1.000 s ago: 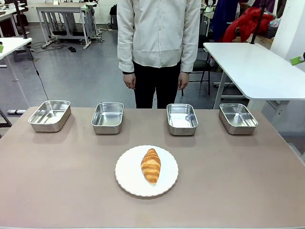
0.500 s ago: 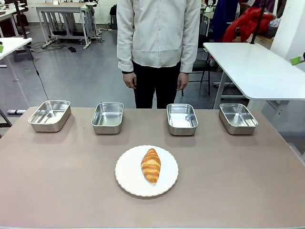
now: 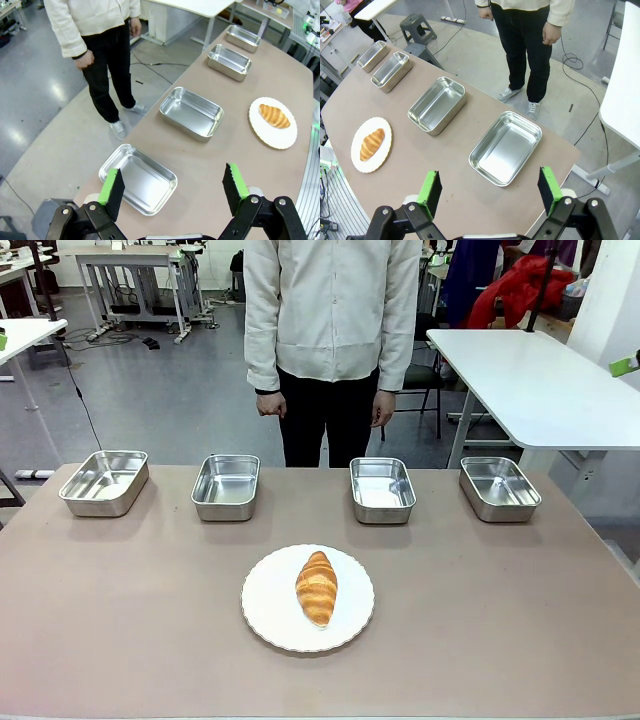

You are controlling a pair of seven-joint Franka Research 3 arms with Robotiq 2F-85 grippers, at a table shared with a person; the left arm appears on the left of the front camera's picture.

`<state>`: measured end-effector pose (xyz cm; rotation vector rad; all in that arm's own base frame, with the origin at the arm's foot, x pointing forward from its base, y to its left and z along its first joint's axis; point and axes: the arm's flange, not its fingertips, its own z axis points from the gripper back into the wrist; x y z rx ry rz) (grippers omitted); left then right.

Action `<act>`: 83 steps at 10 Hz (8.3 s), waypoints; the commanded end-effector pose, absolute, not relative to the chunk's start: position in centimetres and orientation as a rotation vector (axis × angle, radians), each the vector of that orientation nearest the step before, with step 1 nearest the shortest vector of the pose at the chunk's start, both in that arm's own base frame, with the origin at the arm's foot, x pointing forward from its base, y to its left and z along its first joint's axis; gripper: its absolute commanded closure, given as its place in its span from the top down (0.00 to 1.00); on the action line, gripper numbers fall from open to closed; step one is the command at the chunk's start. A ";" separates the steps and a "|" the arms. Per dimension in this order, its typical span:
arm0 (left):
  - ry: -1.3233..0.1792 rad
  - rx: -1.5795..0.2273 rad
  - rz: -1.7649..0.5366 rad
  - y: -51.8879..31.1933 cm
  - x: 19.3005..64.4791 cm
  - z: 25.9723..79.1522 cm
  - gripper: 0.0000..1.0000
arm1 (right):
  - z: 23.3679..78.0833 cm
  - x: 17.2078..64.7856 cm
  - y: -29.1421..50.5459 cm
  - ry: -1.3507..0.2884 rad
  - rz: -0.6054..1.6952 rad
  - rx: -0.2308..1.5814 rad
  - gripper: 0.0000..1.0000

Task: Place the bread in the container.
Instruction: Place the Butter Roll into the Airtight Container indicated by the human.

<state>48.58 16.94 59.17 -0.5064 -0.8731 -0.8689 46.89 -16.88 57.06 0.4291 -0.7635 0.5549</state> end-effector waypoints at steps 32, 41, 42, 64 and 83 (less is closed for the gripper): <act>-0.879 -0.510 -0.870 16.9 48.6 59.2 1.00 | 57.1 46.9 -16.8 -0.774 0.559 0.438 1.00; -0.879 -0.510 -0.870 16.9 48.6 59.2 1.00 | 57.1 46.9 -16.8 -0.774 0.559 0.438 1.00; -0.879 -0.510 -0.870 16.9 48.6 59.2 1.00 | 57.1 46.9 -16.8 -0.774 0.559 0.438 1.00; -0.879 -0.510 -0.870 16.9 48.6 59.2 1.00 | 57.1 46.9 -16.8 -0.774 0.559 0.438 1.00; -0.879 -0.510 -0.870 16.9 48.6 59.2 1.00 | 57.1 46.9 -16.8 -0.774 0.559 0.438 1.00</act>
